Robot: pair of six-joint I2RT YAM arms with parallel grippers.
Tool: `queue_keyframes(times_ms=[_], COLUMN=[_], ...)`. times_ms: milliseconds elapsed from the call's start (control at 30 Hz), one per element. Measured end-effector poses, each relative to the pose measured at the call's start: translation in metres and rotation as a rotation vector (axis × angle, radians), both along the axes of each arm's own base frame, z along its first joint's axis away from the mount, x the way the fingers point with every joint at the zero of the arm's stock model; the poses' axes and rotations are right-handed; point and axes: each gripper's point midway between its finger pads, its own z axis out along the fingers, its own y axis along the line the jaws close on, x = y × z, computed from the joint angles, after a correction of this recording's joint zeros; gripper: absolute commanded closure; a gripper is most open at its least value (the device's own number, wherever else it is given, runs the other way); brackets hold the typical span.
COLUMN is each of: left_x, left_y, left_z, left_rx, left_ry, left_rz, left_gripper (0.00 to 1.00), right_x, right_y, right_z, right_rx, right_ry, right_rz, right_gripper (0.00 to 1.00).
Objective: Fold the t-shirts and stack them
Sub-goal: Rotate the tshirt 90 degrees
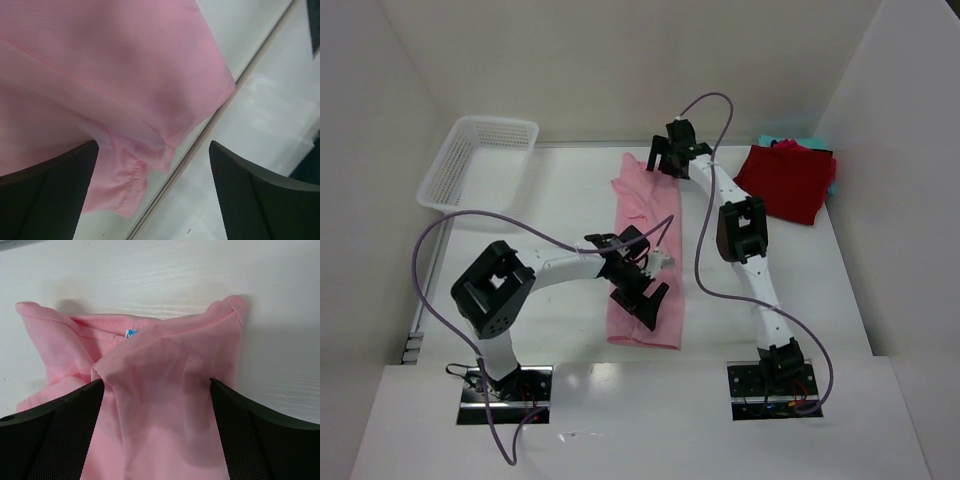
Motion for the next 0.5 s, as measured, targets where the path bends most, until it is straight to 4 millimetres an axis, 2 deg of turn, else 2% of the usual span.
queue_keyframes(times_ms=[133, 200, 267, 333, 400, 500], left_x=[0.01, 0.016, 0.025, 0.037, 0.052, 0.074], left_y=[0.005, 0.007, 0.008, 0.007, 0.008, 0.019], left_z=[0.01, 0.023, 0.041, 0.065, 0.09, 0.122], left_rx=[0.019, 0.013, -0.001, -0.03, -0.047, -0.048], left_ry=[-0.083, -0.138, -0.205, -0.289, -0.384, -0.513], left_rz=[0.024, 0.04, 0.06, 0.089, 0.132, 0.24], left_gripper=[0.01, 0.01, 0.01, 0.01, 0.01, 0.01], right_x=[-0.009, -0.014, -0.02, -0.029, -0.04, -0.069], right_y=[-0.01, -0.018, -0.028, -0.034, -0.043, -0.052], right_z=[0.003, 0.012, 0.029, 0.056, 0.096, 0.162], right_rx=[0.001, 0.0, -0.001, 0.002, 0.017, 0.044], right_ry=[0.024, 0.031, 0.028, 0.009, -0.04, -0.13], right_rz=[-0.006, -0.011, -0.019, -0.016, -0.009, 0.013], right_gripper=[0.07, 0.02, 0.01, 0.01, 0.01, 0.01])
